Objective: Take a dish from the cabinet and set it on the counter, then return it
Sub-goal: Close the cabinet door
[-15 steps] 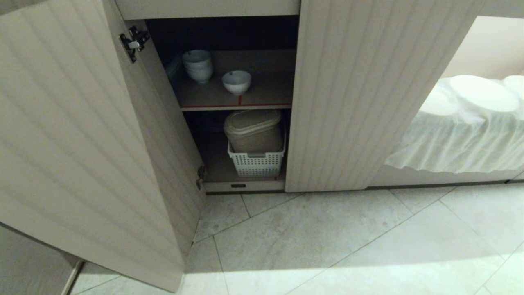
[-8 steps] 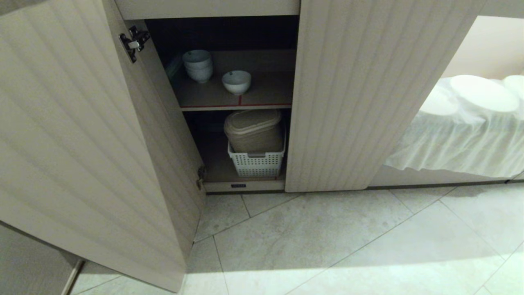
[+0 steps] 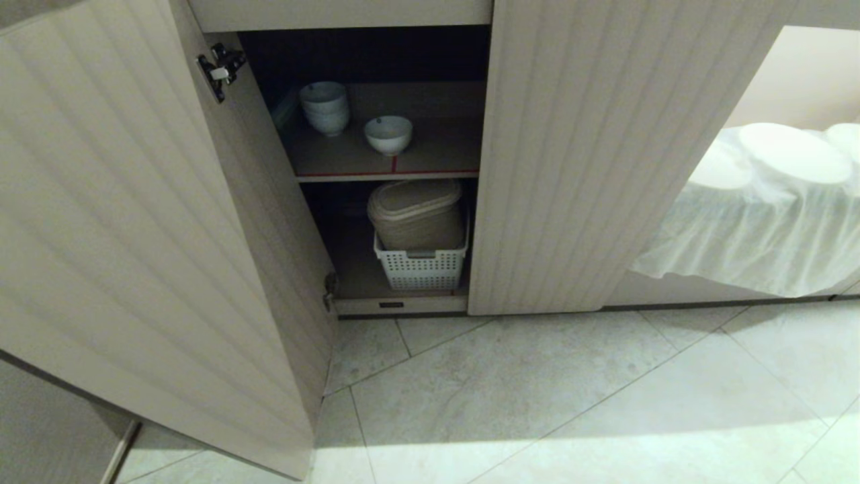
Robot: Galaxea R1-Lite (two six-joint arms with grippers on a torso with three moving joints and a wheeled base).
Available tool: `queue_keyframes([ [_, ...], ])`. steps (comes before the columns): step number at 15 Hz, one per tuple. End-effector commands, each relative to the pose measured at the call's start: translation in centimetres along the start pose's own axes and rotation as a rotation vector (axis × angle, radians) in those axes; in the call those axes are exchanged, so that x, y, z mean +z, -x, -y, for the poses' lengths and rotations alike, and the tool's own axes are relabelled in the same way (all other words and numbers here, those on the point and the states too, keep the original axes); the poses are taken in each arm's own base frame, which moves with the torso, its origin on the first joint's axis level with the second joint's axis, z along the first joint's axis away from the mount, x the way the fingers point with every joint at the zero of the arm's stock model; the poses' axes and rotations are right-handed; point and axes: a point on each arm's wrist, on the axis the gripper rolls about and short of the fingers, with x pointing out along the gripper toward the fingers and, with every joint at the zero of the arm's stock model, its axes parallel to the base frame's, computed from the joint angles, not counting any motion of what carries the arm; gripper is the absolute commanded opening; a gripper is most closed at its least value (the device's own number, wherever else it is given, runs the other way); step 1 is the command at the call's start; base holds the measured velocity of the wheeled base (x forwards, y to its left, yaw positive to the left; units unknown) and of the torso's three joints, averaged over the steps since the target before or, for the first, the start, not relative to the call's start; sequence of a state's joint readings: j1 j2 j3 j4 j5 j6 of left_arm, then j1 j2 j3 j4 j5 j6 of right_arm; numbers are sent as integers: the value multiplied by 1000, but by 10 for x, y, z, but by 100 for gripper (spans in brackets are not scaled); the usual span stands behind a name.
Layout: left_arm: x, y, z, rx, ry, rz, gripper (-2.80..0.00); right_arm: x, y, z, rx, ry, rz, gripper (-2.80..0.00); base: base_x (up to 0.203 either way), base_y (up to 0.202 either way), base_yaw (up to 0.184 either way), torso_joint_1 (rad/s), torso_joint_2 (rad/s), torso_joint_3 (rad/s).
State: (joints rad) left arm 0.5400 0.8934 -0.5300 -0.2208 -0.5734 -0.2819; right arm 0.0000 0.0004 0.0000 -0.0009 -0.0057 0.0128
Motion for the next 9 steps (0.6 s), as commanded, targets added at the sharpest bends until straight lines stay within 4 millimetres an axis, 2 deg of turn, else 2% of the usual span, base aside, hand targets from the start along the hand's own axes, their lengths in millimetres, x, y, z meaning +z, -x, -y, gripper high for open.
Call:
queue_keyframes([
  [1,-1,1,6,-48,-7,-6,-280,0,0,0,1,0,1,-280,0,0,0,0,0,0],
  [9,-4,-2,10,-98,-11,-30,-280,0,0,0,0,0,1,-280,0,0,0,0,0,0],
])
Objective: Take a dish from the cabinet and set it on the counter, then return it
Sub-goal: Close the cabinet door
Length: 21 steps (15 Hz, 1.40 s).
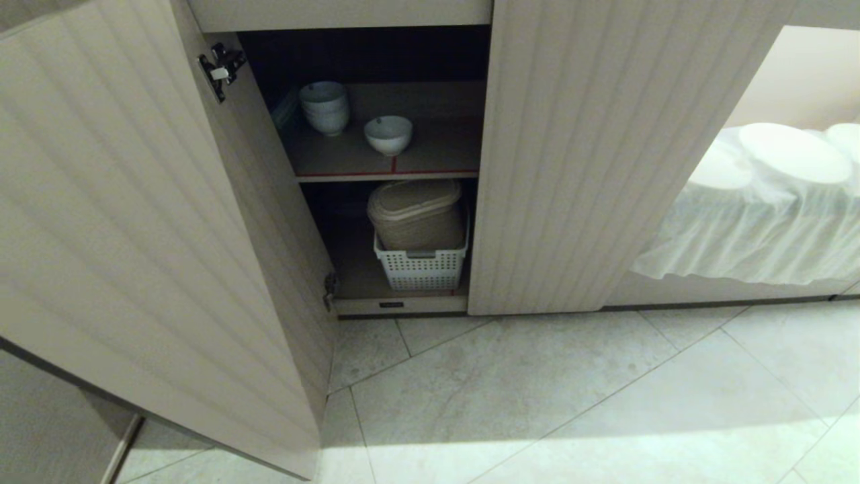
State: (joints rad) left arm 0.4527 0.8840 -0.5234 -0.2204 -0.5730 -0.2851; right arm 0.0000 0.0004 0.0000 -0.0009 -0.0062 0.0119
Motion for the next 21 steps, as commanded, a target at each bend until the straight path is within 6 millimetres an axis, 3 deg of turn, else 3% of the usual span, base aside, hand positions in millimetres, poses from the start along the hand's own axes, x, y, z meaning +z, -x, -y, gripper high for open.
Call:
queue_keyframes([
  [1,0,0,2,-22,-3,-3,-280,0,0,0,1,0,1,-280,0,0,0,0,0,0],
  [21,-4,-10,17,-189,-17,-77,-280,0,0,0,1,0,1,-280,0,0,0,0,0,0],
])
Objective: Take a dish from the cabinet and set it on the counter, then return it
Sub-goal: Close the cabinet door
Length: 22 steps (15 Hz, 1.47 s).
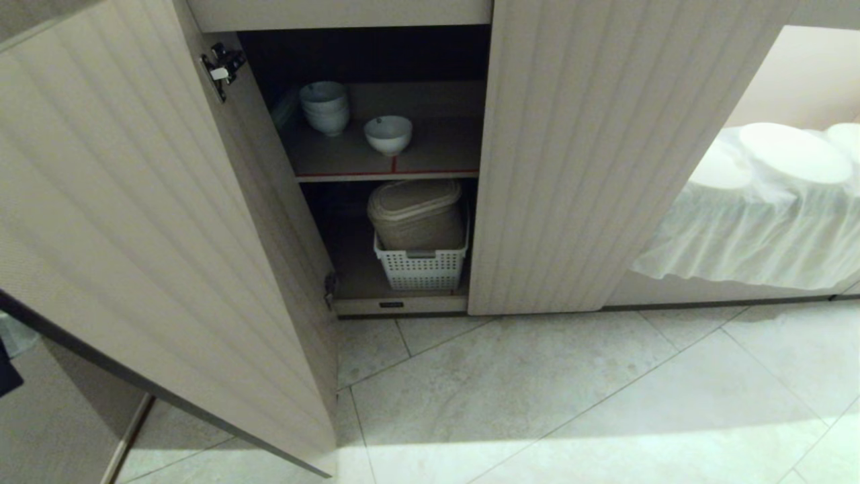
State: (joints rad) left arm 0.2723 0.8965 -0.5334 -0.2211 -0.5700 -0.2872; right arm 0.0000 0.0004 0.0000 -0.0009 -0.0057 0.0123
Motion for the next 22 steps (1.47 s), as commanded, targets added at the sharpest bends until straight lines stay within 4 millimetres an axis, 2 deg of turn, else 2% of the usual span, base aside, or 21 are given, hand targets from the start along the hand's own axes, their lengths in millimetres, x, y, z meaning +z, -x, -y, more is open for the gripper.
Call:
queue_keyframes([
  [1,-1,-3,3,-38,-1,-19,-280,0,0,0,1,0,1,-280,0,0,0,0,0,0],
  [9,-1,-11,10,-123,-10,-49,-280,0,0,0,1,0,1,-280,0,0,0,0,0,0],
  [22,10,-45,10,-199,36,-73,-280,0,0,0,0,0,1,-280,0,0,0,0,0,0],
])
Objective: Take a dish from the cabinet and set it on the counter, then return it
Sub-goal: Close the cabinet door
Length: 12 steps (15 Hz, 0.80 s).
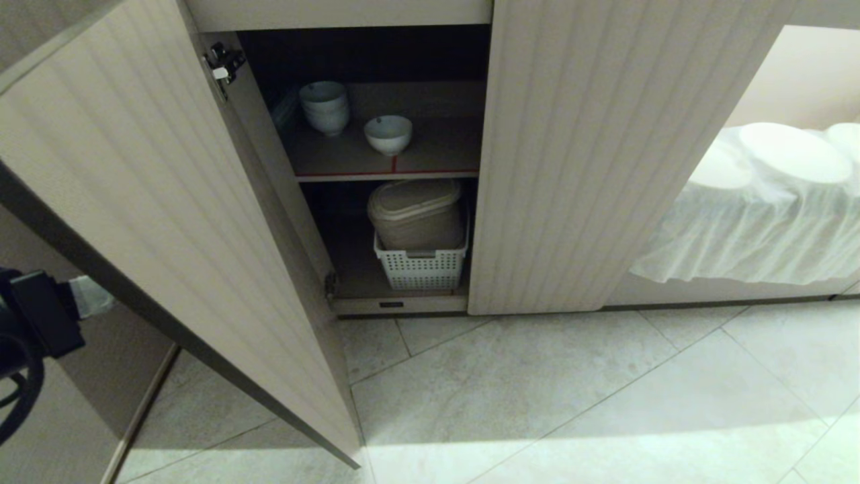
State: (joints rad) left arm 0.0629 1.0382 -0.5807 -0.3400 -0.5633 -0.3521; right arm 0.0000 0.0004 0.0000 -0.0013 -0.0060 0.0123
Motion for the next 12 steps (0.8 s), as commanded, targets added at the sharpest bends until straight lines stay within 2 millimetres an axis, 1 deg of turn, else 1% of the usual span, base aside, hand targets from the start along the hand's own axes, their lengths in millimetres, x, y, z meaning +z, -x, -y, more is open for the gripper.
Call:
queue_keyframes([
  [1,0,-9,-2,-13,11,-23,-280,0,0,0,1,0,1,-280,0,0,0,0,0,0],
  [6,1,-21,-5,-33,9,-38,-280,0,0,0,1,0,1,-280,0,0,0,0,0,0],
  [12,10,-38,-11,-39,2,-29,-280,0,0,0,0,0,0,-280,0,0,0,0,0,0],
])
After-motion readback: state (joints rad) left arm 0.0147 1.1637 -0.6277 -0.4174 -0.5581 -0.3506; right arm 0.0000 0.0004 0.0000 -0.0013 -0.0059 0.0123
